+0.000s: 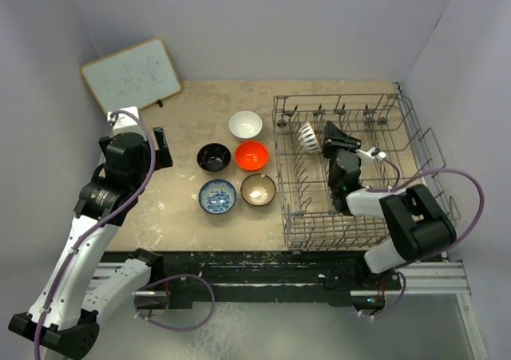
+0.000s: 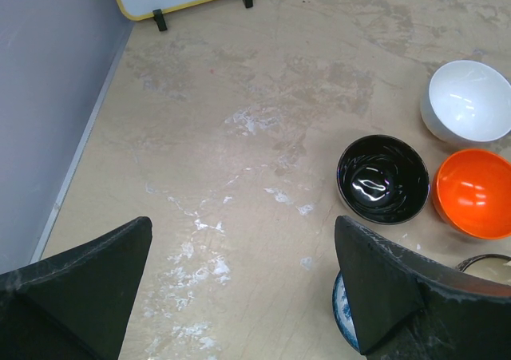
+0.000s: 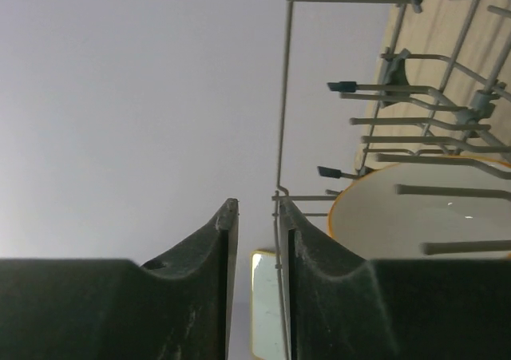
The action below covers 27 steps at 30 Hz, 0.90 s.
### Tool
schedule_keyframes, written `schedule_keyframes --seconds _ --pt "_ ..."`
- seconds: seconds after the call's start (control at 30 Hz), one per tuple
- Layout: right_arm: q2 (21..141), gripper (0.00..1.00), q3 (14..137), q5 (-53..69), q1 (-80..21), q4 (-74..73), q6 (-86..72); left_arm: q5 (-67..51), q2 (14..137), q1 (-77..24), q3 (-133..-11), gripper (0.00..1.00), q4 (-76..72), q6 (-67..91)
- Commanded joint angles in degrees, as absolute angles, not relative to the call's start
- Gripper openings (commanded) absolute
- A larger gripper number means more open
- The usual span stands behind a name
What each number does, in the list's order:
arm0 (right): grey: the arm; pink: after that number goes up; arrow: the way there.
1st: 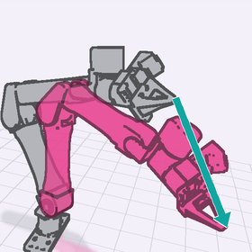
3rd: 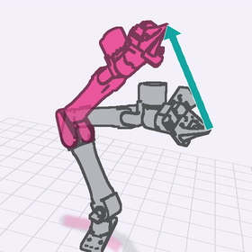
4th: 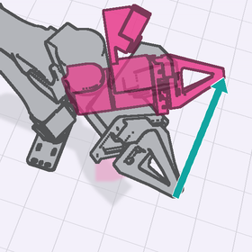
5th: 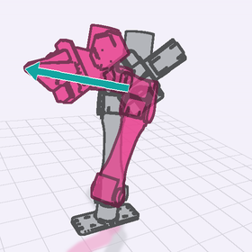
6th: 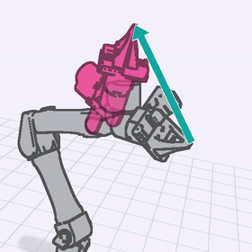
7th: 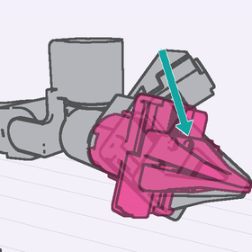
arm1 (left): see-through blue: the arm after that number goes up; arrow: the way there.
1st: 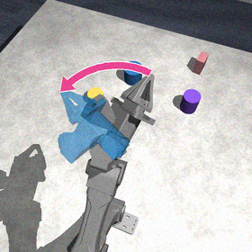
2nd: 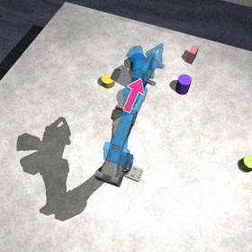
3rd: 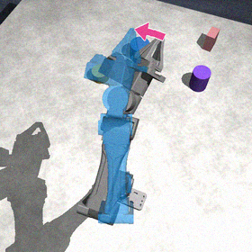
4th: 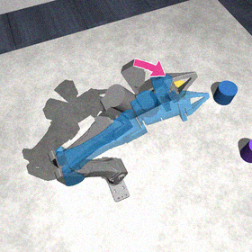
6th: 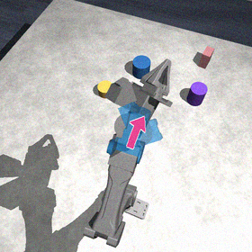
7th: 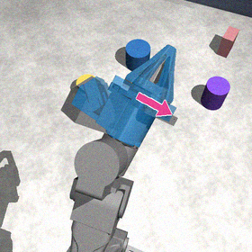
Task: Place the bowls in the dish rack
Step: Adjust the bowl in the dish rack.
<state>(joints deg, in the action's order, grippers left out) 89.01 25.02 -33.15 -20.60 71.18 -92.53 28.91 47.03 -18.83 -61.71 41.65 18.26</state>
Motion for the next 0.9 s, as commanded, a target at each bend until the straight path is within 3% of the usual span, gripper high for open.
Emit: schedule_keyframes --seconds 0.0,0.27,0.63,0.87 --pt "81.3 0.32 29.1 -35.7 -20.9 58.8 -88.5 28.5 46.7 -19.1 -61.7 0.99 40.2 18.1" --pt "74.4 0.41 34.9 -36.5 -20.9 44.6 -78.8 28.5 46.6 -19.1 -61.9 0.99 40.3 18.1" --pt "67.9 0.58 53.6 -29.8 -20.8 14.2 -50.9 29.0 46.4 -19.1 -63.3 0.99 40.4 18.1" --pt "68.5 0.64 62.0 -14.7 -18.5 -1.0 -37.6 29.3 46.4 -19.1 -63.7 0.99 40.5 18.2"
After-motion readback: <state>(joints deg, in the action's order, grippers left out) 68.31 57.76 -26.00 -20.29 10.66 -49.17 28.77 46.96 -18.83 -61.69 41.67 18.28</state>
